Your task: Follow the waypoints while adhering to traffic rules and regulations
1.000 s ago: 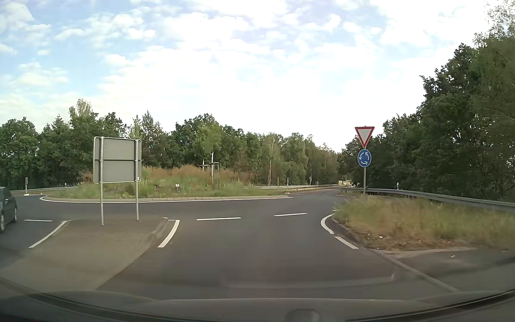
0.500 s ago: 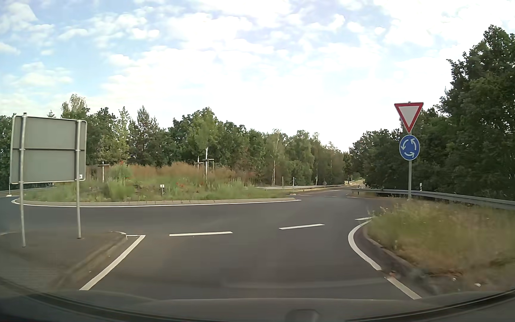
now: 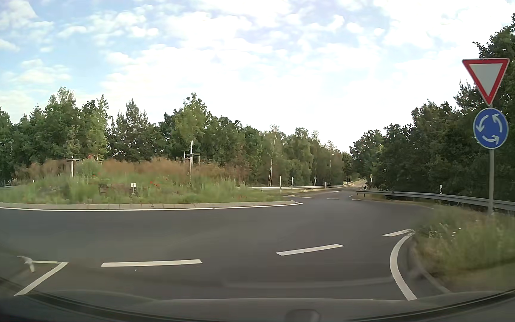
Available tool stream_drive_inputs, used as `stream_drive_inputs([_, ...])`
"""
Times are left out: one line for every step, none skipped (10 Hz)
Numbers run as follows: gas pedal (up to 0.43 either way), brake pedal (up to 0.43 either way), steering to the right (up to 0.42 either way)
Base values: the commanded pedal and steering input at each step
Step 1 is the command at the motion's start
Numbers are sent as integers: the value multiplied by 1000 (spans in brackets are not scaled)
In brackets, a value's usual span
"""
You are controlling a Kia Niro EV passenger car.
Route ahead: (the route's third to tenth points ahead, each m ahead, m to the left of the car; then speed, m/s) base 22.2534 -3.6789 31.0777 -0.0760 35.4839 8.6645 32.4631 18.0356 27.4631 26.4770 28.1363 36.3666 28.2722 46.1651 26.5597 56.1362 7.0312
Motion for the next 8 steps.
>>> stream_drive_inputs([0, 274, 69])
stream_drive_inputs([0, 268, 86])
stream_drive_inputs([0, 250, 100])
stream_drive_inputs([0, 207, 120])
stream_drive_inputs([0, 177, 139])
stream_drive_inputs([0, 140, 148])
stream_drive_inputs([0, 49, 159])
stream_drive_inputs([0, 30, 166])
